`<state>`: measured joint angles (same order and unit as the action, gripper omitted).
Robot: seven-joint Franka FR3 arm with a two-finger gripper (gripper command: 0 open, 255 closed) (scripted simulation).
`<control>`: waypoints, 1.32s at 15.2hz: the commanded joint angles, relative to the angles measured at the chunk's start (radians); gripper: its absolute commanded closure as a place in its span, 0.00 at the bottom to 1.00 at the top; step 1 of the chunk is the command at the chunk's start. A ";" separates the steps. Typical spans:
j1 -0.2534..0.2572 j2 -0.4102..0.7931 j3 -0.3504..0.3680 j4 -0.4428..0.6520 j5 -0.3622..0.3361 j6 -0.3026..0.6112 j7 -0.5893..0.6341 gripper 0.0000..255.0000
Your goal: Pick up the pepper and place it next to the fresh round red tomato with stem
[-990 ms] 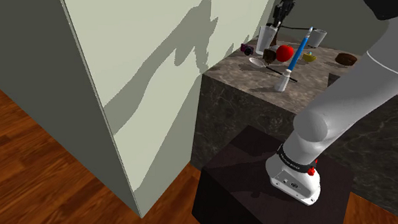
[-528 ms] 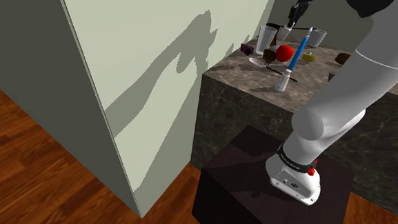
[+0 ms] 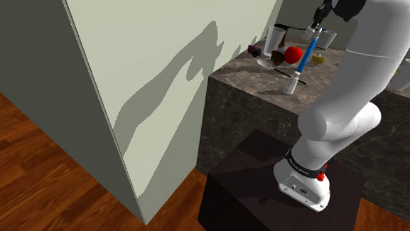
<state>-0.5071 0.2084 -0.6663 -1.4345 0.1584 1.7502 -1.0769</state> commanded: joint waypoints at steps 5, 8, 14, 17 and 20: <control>-0.203 0.227 -0.011 0.290 0.163 -0.110 -0.152 1.00; -0.350 0.373 0.012 0.520 0.247 -0.203 -0.195 1.00; -0.430 0.460 0.032 0.612 0.287 -0.208 -0.220 1.00; -0.391 0.428 0.022 0.509 0.274 -0.143 -0.233 1.00; -0.363 0.407 0.017 0.427 0.265 -0.087 -0.242 1.00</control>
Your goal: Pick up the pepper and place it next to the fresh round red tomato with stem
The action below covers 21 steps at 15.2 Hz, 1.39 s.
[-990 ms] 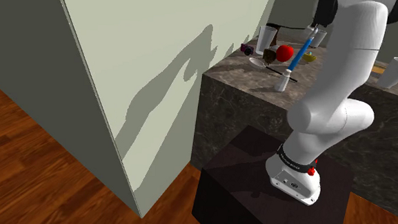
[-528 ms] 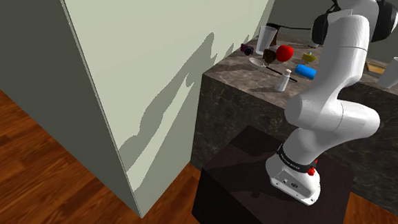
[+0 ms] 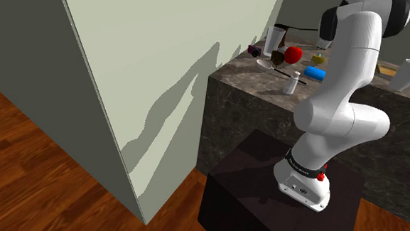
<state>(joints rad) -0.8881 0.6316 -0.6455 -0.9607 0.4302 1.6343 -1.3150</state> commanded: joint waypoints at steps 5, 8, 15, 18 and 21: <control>0.052 -0.037 -0.009 -0.155 -0.014 0.111 -0.017 1.00; 0.067 -0.044 -0.010 -0.210 -0.015 0.155 -0.025 1.00; 0.092 -0.048 -0.008 -0.315 -0.011 0.251 -0.041 1.00; 0.098 -0.045 -0.005 -0.352 -0.006 0.289 -0.048 1.00; 0.103 -0.040 -0.002 -0.386 0.000 0.325 -0.056 1.00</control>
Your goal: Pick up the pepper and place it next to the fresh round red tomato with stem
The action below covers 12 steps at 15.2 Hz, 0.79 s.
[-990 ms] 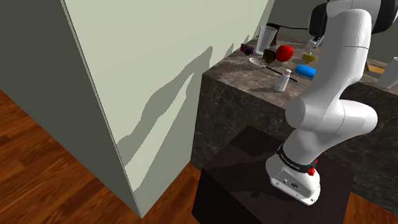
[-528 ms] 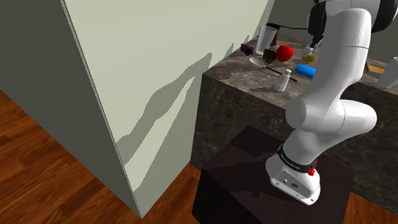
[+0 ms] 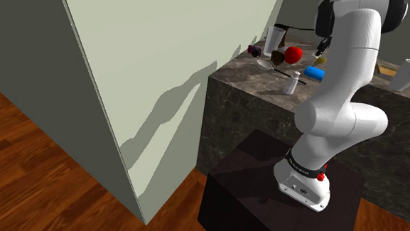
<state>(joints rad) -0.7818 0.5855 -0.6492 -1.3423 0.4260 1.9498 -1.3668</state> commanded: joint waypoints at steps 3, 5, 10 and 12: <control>-0.002 0.007 0.003 -0.008 0.005 0.014 -0.005 1.00; -0.002 0.007 0.003 -0.008 0.005 0.014 -0.005 1.00; -0.002 0.007 0.003 -0.008 0.005 0.014 -0.005 0.00; -0.002 0.007 0.003 -0.008 0.005 0.014 -0.005 0.00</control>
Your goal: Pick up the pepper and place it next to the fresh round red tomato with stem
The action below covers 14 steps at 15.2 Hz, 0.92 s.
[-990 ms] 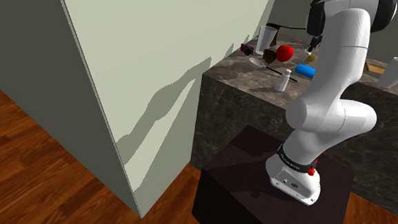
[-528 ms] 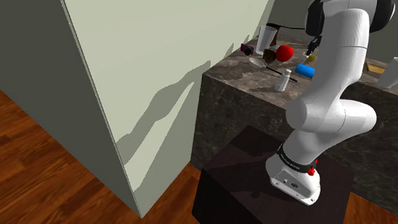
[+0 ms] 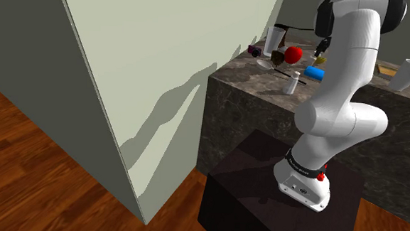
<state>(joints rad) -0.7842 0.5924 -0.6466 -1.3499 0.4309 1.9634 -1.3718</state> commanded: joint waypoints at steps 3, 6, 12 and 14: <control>0.001 -0.012 -0.005 0.015 -0.008 -0.025 0.005 0.00; -0.003 -0.040 -0.017 0.067 -0.026 -0.099 0.018 0.00; -0.003 -0.040 -0.017 0.067 -0.026 -0.099 0.018 0.00; -0.003 -0.040 -0.017 0.067 -0.026 -0.099 0.018 0.00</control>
